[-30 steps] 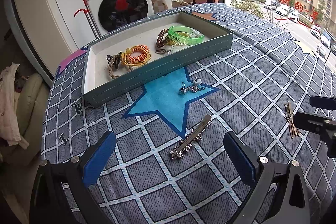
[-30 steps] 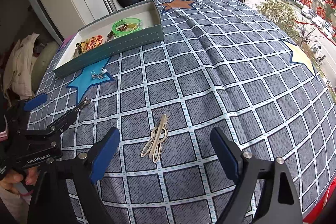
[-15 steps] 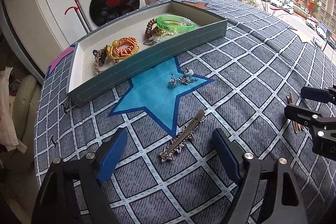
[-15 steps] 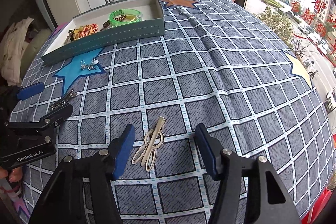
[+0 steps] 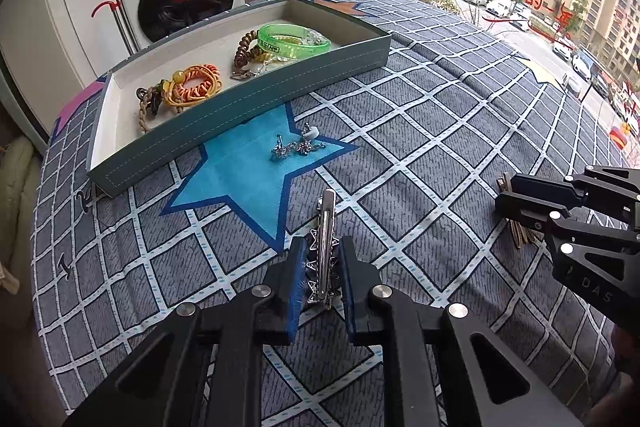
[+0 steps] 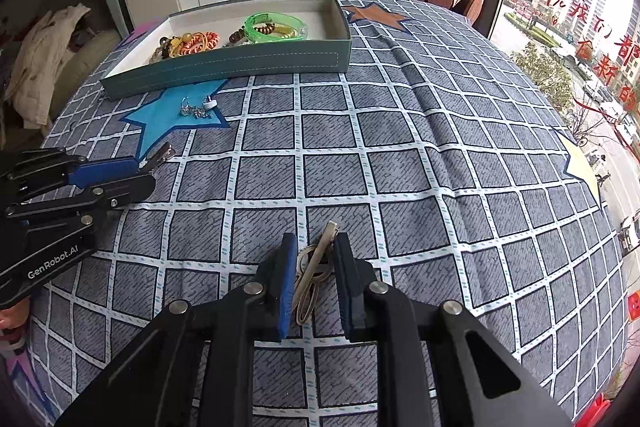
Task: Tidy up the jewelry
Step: 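Grasp the silver hair clip with the left tool while the right tool grasps the cream hair ties, then carry the silver clip and cream hair ties into the tray with both tools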
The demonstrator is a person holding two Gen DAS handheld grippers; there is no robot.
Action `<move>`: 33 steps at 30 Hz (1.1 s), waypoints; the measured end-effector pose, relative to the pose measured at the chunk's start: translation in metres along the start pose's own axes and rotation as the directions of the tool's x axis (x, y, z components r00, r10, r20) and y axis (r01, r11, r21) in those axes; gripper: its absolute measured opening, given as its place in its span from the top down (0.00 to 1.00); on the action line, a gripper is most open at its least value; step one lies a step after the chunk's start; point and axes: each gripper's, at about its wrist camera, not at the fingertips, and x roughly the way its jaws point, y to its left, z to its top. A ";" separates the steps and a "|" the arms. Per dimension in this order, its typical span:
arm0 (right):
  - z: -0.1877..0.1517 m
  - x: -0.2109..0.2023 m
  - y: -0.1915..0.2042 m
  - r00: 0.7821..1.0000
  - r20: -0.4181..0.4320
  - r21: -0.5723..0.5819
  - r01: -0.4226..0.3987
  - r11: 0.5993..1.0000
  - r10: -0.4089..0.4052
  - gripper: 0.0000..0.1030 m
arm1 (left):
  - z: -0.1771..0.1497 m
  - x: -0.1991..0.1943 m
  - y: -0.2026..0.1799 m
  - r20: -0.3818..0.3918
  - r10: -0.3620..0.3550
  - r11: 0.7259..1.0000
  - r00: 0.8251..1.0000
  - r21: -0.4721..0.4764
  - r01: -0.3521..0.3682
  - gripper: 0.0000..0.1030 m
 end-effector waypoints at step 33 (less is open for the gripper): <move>0.026 -0.028 -0.047 0.965 0.085 0.205 -0.259 0.944 0.247 0.80 | 0.005 -0.049 0.034 0.117 0.058 0.978 0.991 -0.206 -0.033 0.65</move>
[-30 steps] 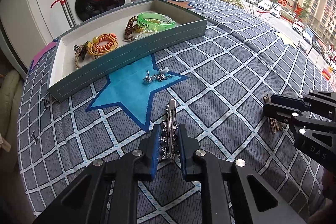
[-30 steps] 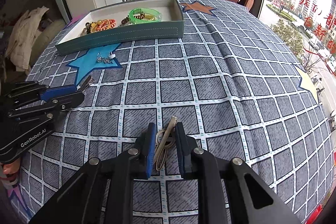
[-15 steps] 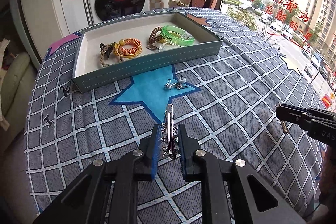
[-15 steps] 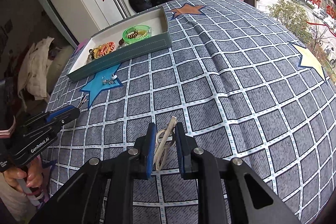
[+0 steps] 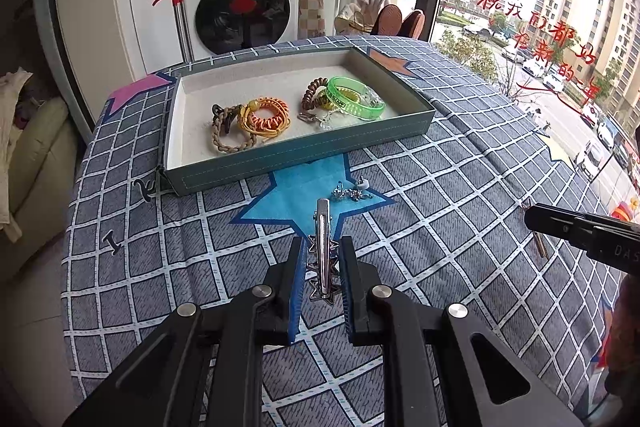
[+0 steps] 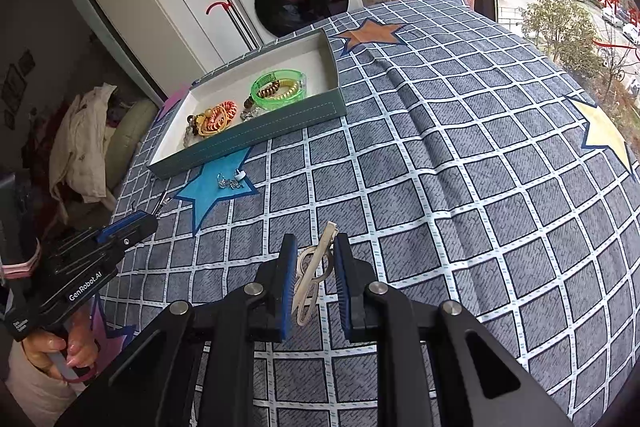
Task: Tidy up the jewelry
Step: 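Carry the silver clip and cream hair ties into the tray with both tools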
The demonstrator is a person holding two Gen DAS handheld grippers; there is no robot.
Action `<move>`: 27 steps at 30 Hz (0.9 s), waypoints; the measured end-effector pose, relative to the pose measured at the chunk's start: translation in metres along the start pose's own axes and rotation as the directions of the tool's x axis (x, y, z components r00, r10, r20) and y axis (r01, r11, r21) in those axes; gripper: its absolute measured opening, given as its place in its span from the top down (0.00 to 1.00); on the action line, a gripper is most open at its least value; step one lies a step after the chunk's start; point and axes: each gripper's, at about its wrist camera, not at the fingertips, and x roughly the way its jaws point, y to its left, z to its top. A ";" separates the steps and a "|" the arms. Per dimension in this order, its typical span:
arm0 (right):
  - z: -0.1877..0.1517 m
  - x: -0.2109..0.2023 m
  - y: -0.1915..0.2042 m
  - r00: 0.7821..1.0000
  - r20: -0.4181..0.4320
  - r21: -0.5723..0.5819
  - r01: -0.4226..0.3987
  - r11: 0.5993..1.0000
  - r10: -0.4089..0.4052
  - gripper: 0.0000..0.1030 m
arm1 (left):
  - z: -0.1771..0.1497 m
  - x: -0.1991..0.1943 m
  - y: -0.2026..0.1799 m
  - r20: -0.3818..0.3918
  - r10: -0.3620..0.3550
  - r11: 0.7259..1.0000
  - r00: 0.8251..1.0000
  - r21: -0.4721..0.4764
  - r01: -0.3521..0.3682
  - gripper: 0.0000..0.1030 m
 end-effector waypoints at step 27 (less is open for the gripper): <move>0.106 0.036 0.033 0.995 0.010 -0.083 -0.098 0.992 0.100 0.80 | 0.081 0.020 0.057 0.058 0.049 0.996 0.997 -0.083 -0.044 0.64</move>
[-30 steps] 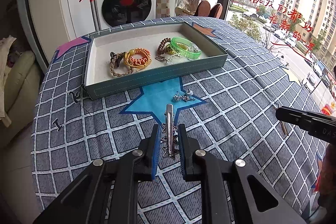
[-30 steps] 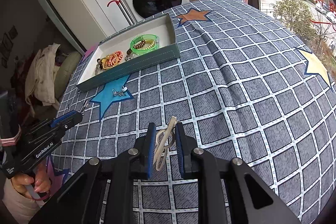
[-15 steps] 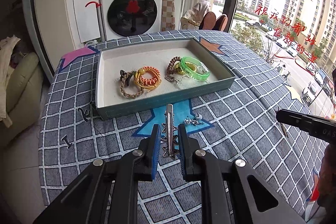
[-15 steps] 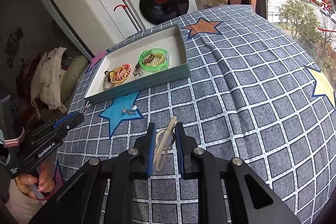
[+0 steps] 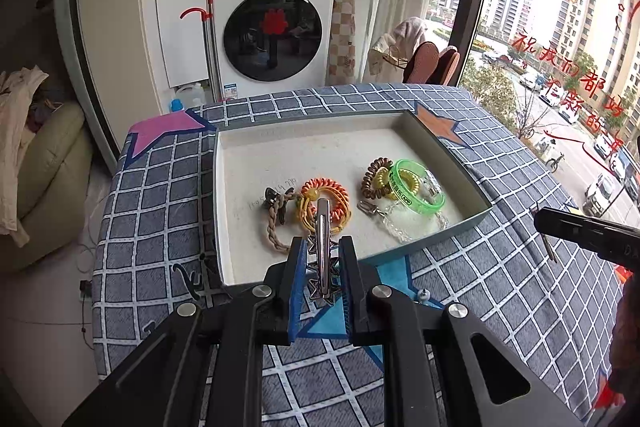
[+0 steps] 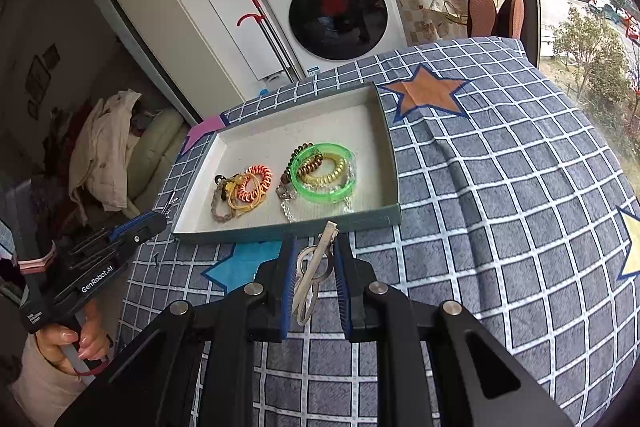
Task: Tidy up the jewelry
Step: 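Carry the silver clip and cream hair ties into the tray with both tools, then open the left tool over the orange coil while the right tool releases the cream ties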
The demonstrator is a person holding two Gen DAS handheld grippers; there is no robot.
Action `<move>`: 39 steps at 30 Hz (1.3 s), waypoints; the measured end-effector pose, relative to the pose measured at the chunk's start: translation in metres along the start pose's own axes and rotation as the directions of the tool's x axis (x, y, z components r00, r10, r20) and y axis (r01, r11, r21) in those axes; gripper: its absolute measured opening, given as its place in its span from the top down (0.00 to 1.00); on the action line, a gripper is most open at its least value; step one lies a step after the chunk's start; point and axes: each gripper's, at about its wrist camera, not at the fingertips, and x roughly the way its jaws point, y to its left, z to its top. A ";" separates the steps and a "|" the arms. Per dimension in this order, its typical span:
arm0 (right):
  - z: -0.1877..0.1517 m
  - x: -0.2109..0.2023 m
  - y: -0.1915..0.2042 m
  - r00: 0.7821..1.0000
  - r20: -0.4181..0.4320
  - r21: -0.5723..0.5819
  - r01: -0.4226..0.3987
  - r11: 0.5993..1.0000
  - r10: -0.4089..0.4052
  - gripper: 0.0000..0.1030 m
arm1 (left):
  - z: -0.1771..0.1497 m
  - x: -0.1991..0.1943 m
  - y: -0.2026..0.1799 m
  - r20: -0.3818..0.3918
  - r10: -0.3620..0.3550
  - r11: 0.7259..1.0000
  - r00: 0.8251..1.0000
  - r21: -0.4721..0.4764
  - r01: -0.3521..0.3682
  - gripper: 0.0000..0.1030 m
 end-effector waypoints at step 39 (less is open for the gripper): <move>0.037 0.140 0.005 0.986 -0.137 -0.046 0.089 0.995 -0.095 0.80 | 0.009 0.108 -0.004 -0.108 0.130 0.991 0.986 0.053 -0.125 0.64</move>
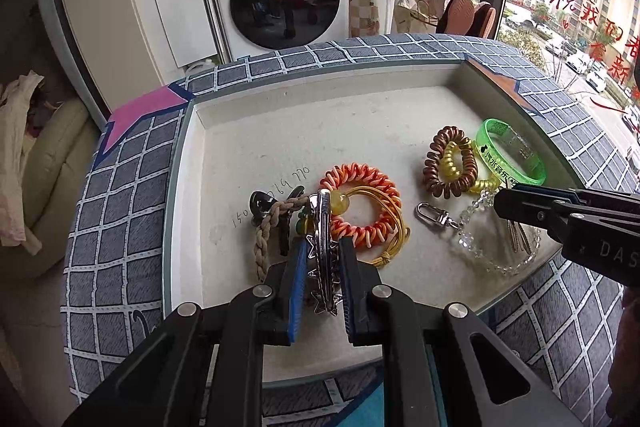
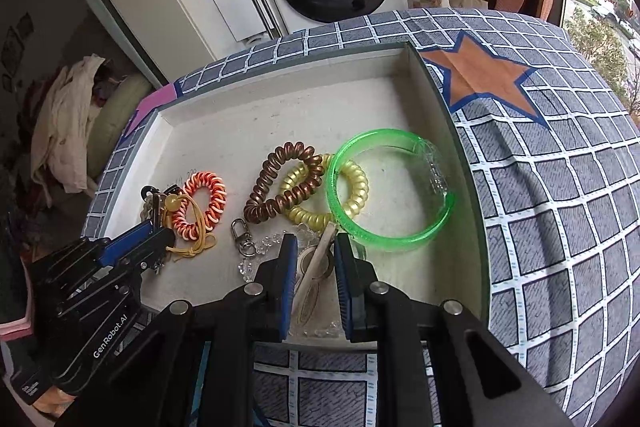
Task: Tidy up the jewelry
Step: 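Open the left tool over the orange coil while the right tool releases the cream ties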
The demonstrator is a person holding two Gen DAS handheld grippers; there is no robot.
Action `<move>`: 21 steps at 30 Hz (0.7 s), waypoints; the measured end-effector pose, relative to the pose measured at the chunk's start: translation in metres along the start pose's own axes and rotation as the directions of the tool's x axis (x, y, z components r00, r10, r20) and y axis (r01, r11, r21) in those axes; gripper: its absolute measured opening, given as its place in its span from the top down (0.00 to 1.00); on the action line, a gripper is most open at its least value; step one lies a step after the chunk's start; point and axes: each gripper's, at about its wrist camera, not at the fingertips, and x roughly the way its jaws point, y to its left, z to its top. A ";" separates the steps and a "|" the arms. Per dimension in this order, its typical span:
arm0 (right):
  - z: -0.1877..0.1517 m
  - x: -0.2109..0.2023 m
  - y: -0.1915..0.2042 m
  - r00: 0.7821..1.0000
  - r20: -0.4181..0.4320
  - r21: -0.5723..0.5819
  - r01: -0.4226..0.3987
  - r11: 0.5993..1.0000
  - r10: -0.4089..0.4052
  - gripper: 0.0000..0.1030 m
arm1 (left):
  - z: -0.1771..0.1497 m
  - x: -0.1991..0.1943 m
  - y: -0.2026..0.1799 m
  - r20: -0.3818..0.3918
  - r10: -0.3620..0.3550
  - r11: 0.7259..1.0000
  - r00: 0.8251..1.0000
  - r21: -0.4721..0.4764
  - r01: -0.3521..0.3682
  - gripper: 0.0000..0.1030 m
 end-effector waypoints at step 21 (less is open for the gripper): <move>0.001 -0.022 0.001 0.998 0.039 0.028 -0.049 0.998 0.048 0.58 | 0.002 -0.010 -0.005 0.020 0.023 1.000 1.000 0.017 -0.023 0.64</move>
